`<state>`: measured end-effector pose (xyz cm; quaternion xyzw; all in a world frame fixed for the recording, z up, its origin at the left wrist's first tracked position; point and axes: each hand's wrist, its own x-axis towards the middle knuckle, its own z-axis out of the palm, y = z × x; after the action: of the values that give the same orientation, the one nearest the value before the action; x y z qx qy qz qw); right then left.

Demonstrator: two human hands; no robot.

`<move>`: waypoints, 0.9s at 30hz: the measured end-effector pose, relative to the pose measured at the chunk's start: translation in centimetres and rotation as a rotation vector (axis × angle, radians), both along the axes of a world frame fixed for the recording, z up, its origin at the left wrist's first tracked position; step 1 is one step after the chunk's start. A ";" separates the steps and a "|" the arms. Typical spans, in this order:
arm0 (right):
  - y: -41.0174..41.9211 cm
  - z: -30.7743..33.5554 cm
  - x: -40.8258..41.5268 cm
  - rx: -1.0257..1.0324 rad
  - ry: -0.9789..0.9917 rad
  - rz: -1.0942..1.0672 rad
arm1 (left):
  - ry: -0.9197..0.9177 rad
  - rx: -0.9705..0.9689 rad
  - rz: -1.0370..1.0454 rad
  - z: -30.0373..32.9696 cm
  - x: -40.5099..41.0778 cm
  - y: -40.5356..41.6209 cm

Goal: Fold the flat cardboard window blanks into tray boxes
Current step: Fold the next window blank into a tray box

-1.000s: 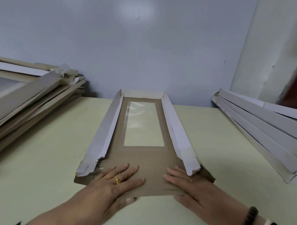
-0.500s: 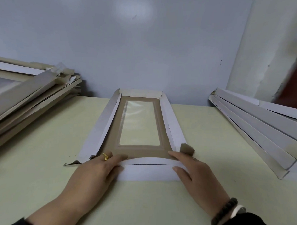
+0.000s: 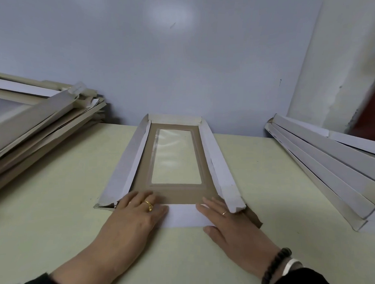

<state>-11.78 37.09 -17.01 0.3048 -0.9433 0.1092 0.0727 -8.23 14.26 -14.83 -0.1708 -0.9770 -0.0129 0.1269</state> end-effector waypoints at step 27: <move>2.4 1.3 -0.6 -0.058 -0.022 0.047 | -0.149 0.313 -0.109 -1.1 -0.8 -2.3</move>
<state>-12.40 39.50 -15.73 0.3233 -0.9332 0.1414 0.0686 -9.05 12.00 -15.92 -0.2003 -0.9590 -0.1845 0.0786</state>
